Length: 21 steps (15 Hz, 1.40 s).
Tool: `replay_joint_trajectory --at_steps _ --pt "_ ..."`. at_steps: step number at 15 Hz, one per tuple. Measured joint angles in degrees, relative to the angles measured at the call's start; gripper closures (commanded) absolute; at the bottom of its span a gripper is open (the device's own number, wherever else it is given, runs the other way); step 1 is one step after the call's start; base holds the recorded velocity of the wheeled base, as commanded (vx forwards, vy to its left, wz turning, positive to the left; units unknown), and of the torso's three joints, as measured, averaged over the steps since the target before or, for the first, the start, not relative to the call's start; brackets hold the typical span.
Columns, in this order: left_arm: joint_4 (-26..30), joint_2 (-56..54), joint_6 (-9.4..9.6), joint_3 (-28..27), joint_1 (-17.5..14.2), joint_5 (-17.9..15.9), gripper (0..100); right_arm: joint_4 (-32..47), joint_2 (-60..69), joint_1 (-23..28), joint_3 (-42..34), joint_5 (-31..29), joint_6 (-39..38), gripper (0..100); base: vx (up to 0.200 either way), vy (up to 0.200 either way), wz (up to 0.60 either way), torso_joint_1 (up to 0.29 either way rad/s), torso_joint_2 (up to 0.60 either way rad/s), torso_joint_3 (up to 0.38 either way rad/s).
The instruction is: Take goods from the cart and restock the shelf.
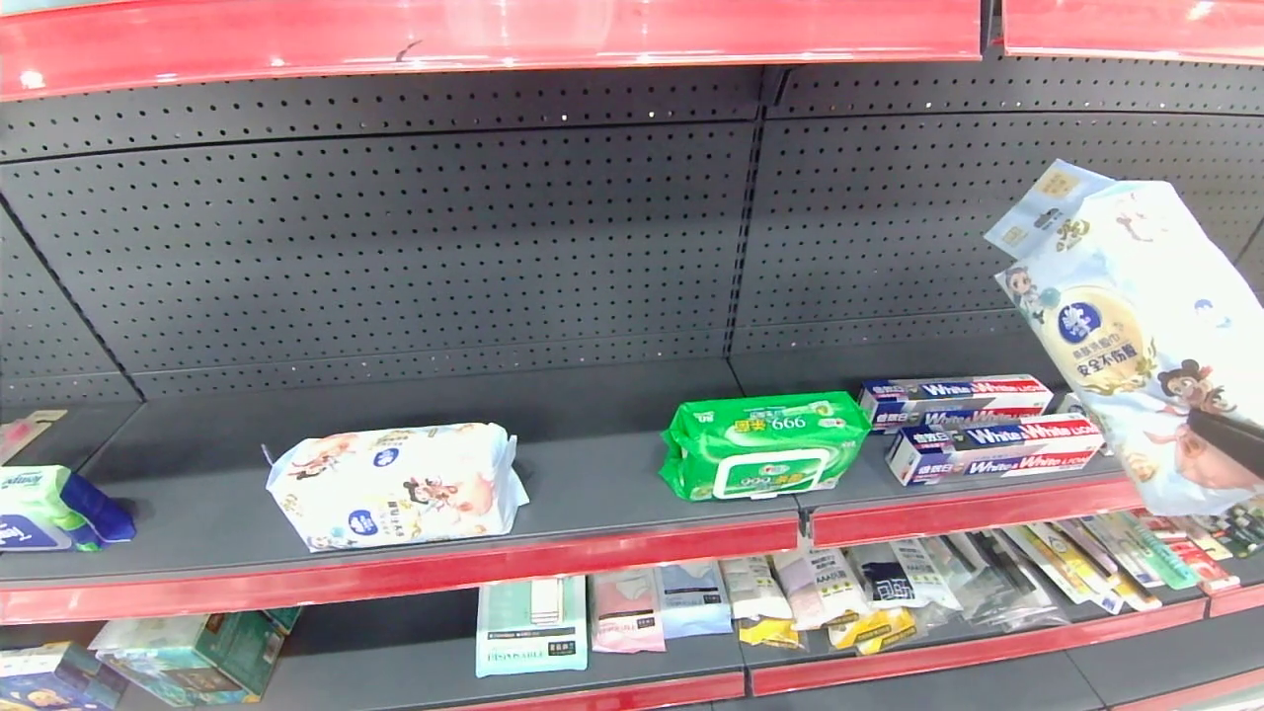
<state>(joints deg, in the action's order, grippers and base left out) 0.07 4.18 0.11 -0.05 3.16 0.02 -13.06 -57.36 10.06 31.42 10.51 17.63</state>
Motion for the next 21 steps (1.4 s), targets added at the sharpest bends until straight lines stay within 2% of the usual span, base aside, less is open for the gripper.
replay_joint_trajectory --at_steps 1,14,19,21 --pt "0.0 0.0 0.02 0.0 0.0 0.0 0 0.1 -0.4 -0.5 0.0 0.0 0.2 100 0.000 0.000 0.00 0.000 0.00 0.000" --pt "0.0 0.0 0.13 0.0 0.0 0.0 0 0.0 -2.8 -1.4 -0.4 -0.1 0.2 100 0.000 0.000 0.60 0.005 0.00 0.001" --pt "0.0 0.1 0.16 0.0 0.1 0.0 0 0.0 -3.1 -1.8 -0.2 0.4 1.0 100 0.000 0.000 0.00 0.000 0.00 0.000" --pt "0.0 0.1 0.00 0.0 0.0 0.1 0 0.1 -3.7 -5.9 0.2 1.8 1.0 100 0.000 0.000 0.00 0.000 0.00 0.000"
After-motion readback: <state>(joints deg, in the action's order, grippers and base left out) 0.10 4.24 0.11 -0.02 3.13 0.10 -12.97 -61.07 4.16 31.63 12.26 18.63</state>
